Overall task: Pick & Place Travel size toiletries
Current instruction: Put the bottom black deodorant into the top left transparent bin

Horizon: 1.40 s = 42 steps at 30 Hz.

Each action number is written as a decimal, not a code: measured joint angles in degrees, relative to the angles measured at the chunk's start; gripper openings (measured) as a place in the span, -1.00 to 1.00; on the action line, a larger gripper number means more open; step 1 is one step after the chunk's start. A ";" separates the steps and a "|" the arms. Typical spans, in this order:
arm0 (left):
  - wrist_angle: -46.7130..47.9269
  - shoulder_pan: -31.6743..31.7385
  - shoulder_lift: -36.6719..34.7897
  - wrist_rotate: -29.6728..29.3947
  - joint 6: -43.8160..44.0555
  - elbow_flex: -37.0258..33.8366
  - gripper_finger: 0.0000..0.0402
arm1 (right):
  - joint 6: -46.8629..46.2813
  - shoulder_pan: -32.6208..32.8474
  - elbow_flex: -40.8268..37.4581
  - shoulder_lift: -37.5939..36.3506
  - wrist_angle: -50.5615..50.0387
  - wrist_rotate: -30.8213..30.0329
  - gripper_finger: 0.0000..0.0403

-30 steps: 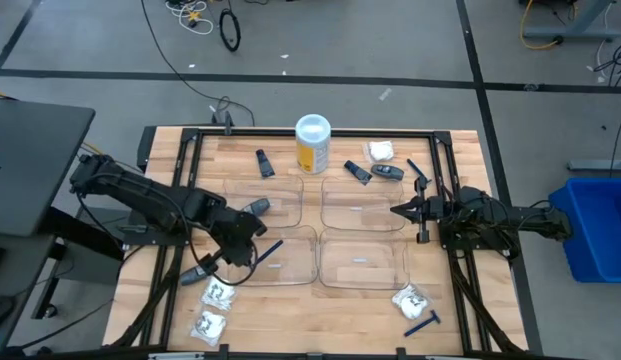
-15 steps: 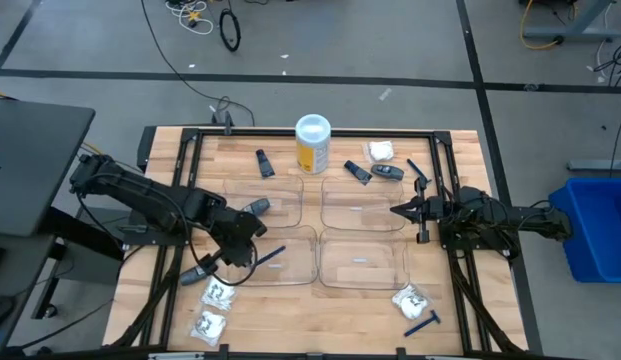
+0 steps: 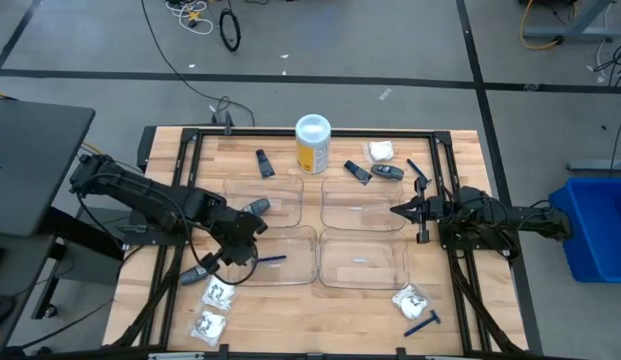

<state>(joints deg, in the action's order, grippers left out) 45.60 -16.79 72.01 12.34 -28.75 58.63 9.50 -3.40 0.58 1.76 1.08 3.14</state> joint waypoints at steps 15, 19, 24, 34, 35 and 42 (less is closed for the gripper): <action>6.12 1.90 -3.50 -5.29 0.26 -0.02 -0.35 | 0.00 -0.01 0.00 0.00 0.00 0.01 -0.94; 8.72 1.90 -6.53 -5.12 3.44 -0.02 -0.37 | 0.00 0.00 0.00 0.00 0.00 0.01 -0.94; 11.49 1.90 -9.00 -5.25 7.62 -0.02 -0.39 | 0.00 0.00 0.00 0.00 0.00 0.02 -0.94; 18.70 1.90 -10.67 -5.25 14.86 -0.02 -0.43 | 0.00 -0.01 0.00 0.00 0.00 0.00 -0.94; 19.92 1.90 -10.67 -5.25 15.60 -0.02 -0.43 | 0.00 0.00 0.00 0.00 0.00 0.00 -0.94; 24.58 1.82 -10.67 -5.23 23.08 -0.02 -0.44 | 0.00 0.00 0.00 0.00 0.00 0.00 -0.94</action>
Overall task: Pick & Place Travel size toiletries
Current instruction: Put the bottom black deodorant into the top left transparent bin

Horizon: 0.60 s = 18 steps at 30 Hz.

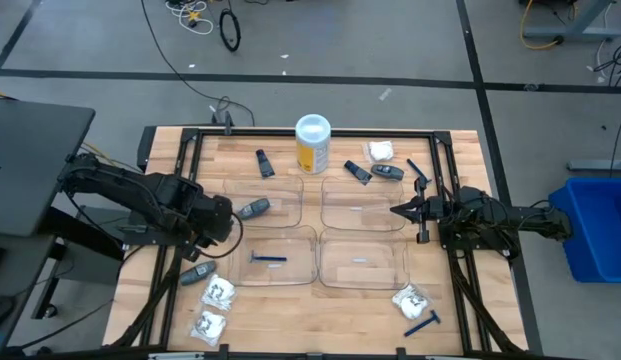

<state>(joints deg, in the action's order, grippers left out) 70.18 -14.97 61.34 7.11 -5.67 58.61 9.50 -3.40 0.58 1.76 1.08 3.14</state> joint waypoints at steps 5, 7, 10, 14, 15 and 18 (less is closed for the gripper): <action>1.54 -1.67 0.00 -0.04 8.77 0.00 -0.44 | 0.00 -0.01 0.00 0.00 -0.01 0.01 -0.94; 1.51 -2.95 0.00 -0.03 13.28 0.00 -0.44 | 0.00 0.00 0.00 0.00 0.00 0.00 -0.94; 1.56 -5.20 0.00 0.00 20.56 0.00 -0.44 | 0.00 0.00 0.00 0.00 0.00 0.00 -0.94; 2.37 -8.59 0.00 0.01 28.82 0.00 -0.44 | 0.00 0.00 0.00 0.00 0.00 0.02 -0.94; 2.67 -9.50 0.00 0.00 30.04 0.00 -0.44 | 0.00 0.00 0.00 0.00 -0.01 0.00 -0.94; 2.74 -12.03 0.00 -0.31 34.57 0.00 -0.44 | 0.00 -0.01 0.00 0.00 0.00 0.00 -0.94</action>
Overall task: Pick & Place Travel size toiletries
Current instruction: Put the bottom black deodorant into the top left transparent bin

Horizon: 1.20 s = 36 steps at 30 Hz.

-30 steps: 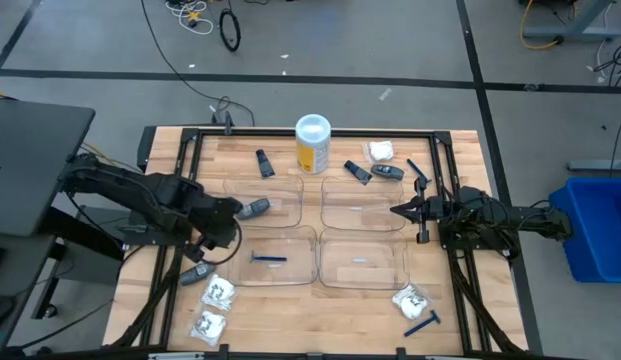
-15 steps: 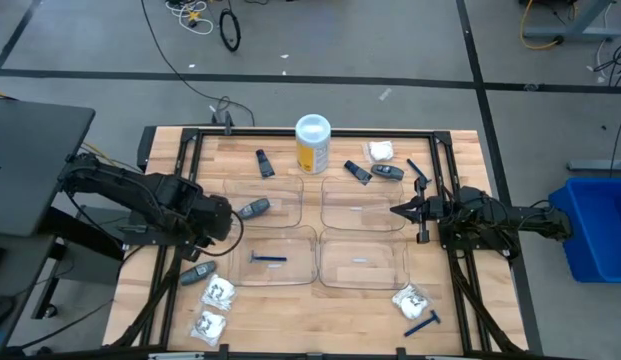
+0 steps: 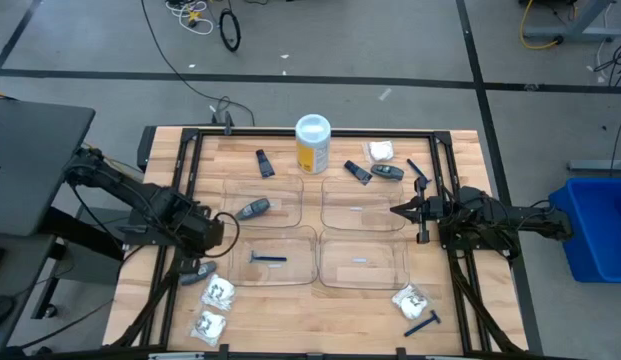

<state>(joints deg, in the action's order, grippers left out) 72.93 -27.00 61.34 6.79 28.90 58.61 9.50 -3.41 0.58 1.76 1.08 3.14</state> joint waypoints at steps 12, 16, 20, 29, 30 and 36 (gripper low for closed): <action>-6.53 -4.50 0.04 1.61 13.10 -5.18 -0.44 | 0.00 0.01 0.00 0.00 0.00 0.01 -0.94; -7.32 -4.50 0.04 1.67 13.85 -7.01 -0.43 | 0.00 0.01 0.00 -0.02 0.00 0.00 -0.94; -7.22 -4.51 0.04 2.05 16.24 -8.28 -0.41 | 0.00 0.01 0.00 -0.01 0.00 0.00 -0.94; -7.31 -6.15 -0.29 1.74 16.33 -10.91 -0.31 | 0.00 0.01 0.00 -0.02 0.00 0.00 -0.94; -7.32 -6.45 -0.28 1.66 16.35 -11.29 -0.29 | 0.00 0.01 0.00 -0.01 0.00 0.00 -0.94; -6.52 -7.82 -0.28 -1.64 16.81 -12.35 -0.06 | 0.00 0.01 0.00 -0.01 -0.02 0.02 -0.94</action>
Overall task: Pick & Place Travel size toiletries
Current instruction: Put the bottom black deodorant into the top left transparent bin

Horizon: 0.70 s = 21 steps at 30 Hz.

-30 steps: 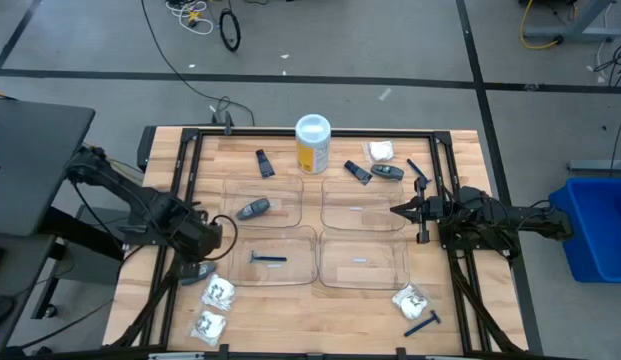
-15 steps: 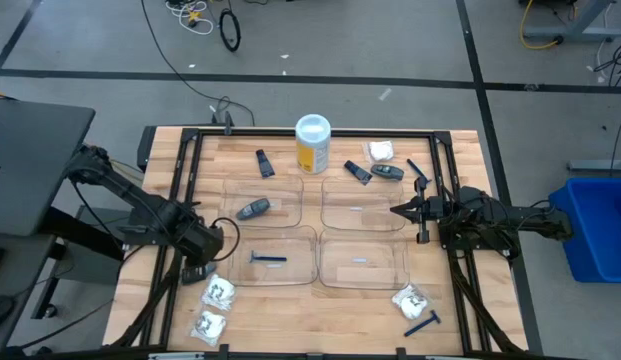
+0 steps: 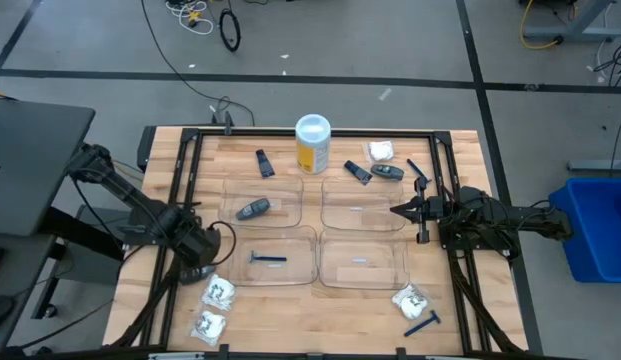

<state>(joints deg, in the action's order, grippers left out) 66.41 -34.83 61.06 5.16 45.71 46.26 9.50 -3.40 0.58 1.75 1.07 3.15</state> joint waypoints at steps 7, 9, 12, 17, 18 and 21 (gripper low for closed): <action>0.45 -1.06 0.00 -0.94 0.97 0.00 0.27 | 0.00 0.00 0.00 0.01 0.01 -0.02 -0.94; 1.24 -1.07 0.00 -0.93 3.58 0.00 0.35 | 0.00 0.00 0.00 0.01 -0.01 -0.02 -0.94; 2.01 -1.07 0.00 -0.18 6.41 0.00 0.43 | 0.00 -0.02 0.00 0.00 0.00 -0.02 -0.94; 2.21 -1.07 0.00 1.42 9.55 -0.08 0.49 | 0.00 -0.01 0.00 0.00 0.02 -0.02 -0.94; 1.85 -1.07 -0.02 1.95 10.36 -0.39 0.49 | 0.00 -0.01 0.00 -0.01 0.02 -0.02 -0.94; 0.77 -1.44 -0.02 3.55 12.35 -2.30 0.49 | 0.00 -0.02 0.00 0.01 0.02 -0.02 -0.94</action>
<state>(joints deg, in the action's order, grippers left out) 67.18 -36.27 61.04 8.71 58.07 43.96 9.50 -3.42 0.58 1.76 1.08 3.14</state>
